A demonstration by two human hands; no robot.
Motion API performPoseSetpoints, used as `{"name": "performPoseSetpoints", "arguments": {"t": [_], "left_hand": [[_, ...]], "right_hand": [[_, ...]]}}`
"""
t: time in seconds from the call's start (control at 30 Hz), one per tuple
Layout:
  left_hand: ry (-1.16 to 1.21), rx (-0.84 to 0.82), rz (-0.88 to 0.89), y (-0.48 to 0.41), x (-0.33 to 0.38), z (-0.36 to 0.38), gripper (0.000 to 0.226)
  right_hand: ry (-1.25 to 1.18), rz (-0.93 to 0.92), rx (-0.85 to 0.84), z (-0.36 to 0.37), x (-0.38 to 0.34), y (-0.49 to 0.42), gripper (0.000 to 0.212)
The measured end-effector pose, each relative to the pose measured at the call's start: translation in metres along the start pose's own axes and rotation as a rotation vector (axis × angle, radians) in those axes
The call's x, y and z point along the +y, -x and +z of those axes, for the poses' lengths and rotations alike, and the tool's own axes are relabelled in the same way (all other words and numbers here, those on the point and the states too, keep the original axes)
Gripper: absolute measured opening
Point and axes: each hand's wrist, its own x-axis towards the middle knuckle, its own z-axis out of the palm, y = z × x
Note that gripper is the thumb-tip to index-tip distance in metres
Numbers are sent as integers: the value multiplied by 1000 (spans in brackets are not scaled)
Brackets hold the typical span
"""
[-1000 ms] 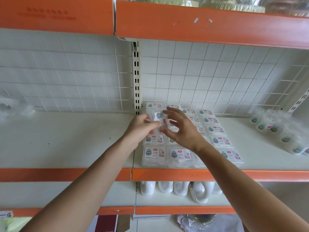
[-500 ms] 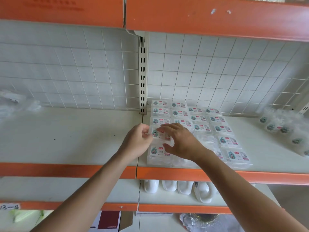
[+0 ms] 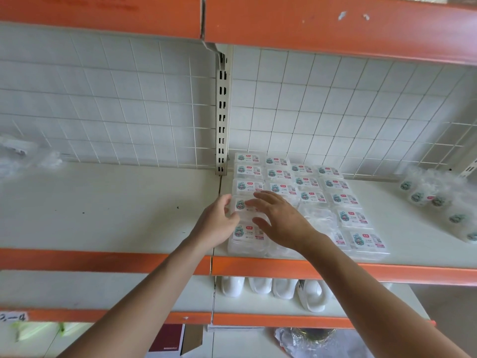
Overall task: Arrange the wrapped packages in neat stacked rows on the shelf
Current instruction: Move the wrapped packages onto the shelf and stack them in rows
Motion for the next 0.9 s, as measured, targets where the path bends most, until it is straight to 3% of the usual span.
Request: {"name": "performPoseSetpoints", "arguments": {"t": [0.3, 0.5, 0.7, 0.9], "left_hand": [[-2, 0, 58, 0, 3, 3, 46], [-259, 121, 214, 2, 14, 9, 57], [-476, 188, 393, -7, 35, 34, 53], [-494, 141, 467, -4, 59, 63, 50]], "right_hand": [[9, 28, -7, 2, -2, 1, 44], [1, 49, 10, -5, 5, 10, 49], [44, 118, 38, -21, 28, 33, 52], [114, 278, -74, -43, 64, 63, 68]]}}
